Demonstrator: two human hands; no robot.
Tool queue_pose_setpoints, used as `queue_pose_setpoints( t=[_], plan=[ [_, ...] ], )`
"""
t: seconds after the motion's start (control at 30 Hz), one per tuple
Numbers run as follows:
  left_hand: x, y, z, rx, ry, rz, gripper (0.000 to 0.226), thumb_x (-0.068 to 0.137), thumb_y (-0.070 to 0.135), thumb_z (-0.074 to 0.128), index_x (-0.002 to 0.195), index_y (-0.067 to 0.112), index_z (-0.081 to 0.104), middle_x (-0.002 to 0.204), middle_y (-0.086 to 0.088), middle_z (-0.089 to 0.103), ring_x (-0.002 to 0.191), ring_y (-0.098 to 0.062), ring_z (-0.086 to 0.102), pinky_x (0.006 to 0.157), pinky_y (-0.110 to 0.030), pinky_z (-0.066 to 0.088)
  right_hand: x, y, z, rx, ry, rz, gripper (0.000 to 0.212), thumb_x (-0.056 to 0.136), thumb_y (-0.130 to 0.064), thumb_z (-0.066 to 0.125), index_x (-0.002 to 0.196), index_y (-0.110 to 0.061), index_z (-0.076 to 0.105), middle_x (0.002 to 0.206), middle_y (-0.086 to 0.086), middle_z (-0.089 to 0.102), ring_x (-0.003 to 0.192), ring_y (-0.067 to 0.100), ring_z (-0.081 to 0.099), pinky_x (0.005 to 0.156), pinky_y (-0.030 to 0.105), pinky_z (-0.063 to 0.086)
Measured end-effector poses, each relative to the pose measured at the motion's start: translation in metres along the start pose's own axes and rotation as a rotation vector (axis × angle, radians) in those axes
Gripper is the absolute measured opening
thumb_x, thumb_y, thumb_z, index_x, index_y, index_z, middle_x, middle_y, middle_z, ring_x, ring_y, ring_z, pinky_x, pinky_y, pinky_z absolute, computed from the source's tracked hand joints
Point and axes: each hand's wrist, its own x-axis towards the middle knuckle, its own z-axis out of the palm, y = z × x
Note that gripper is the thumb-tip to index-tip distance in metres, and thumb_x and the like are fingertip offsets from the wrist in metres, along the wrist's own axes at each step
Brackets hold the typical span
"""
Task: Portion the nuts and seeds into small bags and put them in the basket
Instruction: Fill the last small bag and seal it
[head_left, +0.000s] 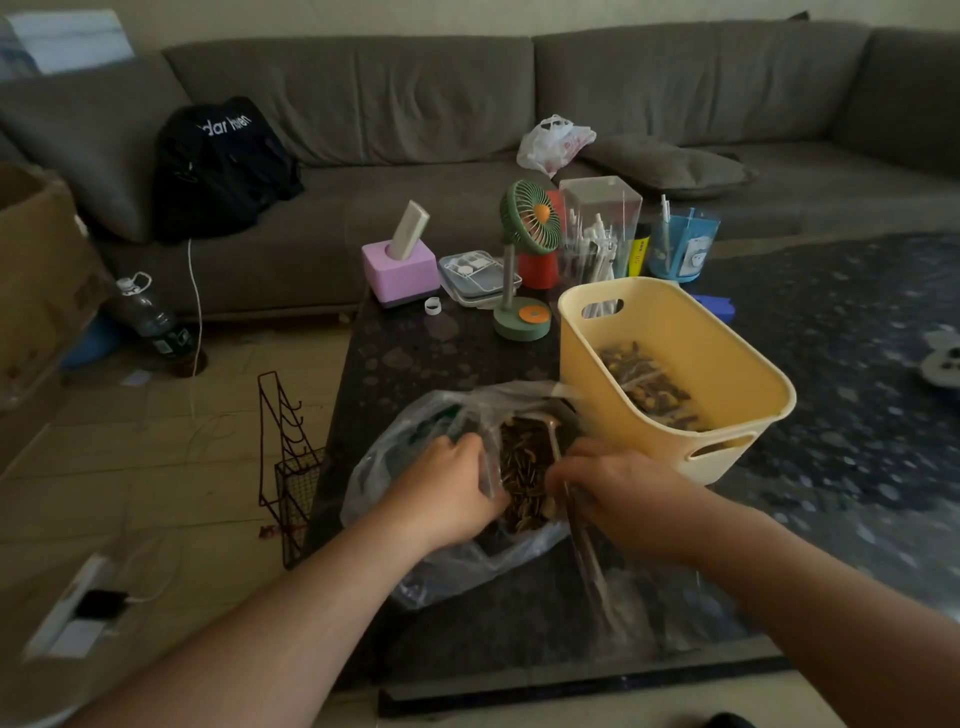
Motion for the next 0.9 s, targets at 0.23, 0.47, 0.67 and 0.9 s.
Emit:
queue_pose_setpoints(
  t=[0.23,0.47,0.67,0.9],
  plan=[
    [0.008,-0.006,-0.004,0.091,0.027,0.01,0.02,0.102,0.022,0.063,0.102,0.034,0.046,0.105,0.005,0.06,0.093,-0.013,0.056,0.082,-0.03,0.045,0.012,-0.015,0.005,0.082,0.33,0.139,0.04,0.11,-0.031,0.05,0.15,-0.03,0.046,0.142,-0.007,0.051,0.125,0.016,0.057,0.097,0.03,0.051],
    [0.023,-0.021,-0.018,0.057,0.145,0.105,0.011,0.103,0.025,0.059,0.104,0.035,0.06,0.119,0.009,0.054,0.114,-0.013,0.054,0.094,-0.031,0.044,0.016,-0.017,0.008,0.088,0.345,0.106,0.048,0.109,-0.028,0.052,0.155,-0.031,0.04,0.145,-0.006,0.046,0.126,0.018,0.058,0.097,0.033,0.055],
    [0.042,-0.032,-0.01,-0.049,0.117,0.078,0.008,0.099,0.037,0.069,0.099,0.041,0.063,0.133,0.004,0.059,0.128,-0.021,0.057,0.109,-0.043,0.049,0.02,-0.02,0.009,-0.02,0.241,0.098,0.082,0.093,-0.009,0.072,0.16,-0.031,0.029,0.151,-0.004,0.036,0.127,0.022,0.058,0.094,0.037,0.058],
    [0.056,-0.034,-0.006,-0.071,0.235,-0.028,0.021,0.103,0.033,0.064,0.085,0.027,0.057,0.084,0.005,0.062,0.077,-0.011,0.058,0.062,-0.026,0.036,0.026,-0.014,0.011,0.028,0.214,0.069,0.093,0.086,-0.003,0.078,0.162,-0.03,0.031,0.159,-0.006,0.033,0.138,0.02,0.05,0.106,0.031,0.051]
  ],
)
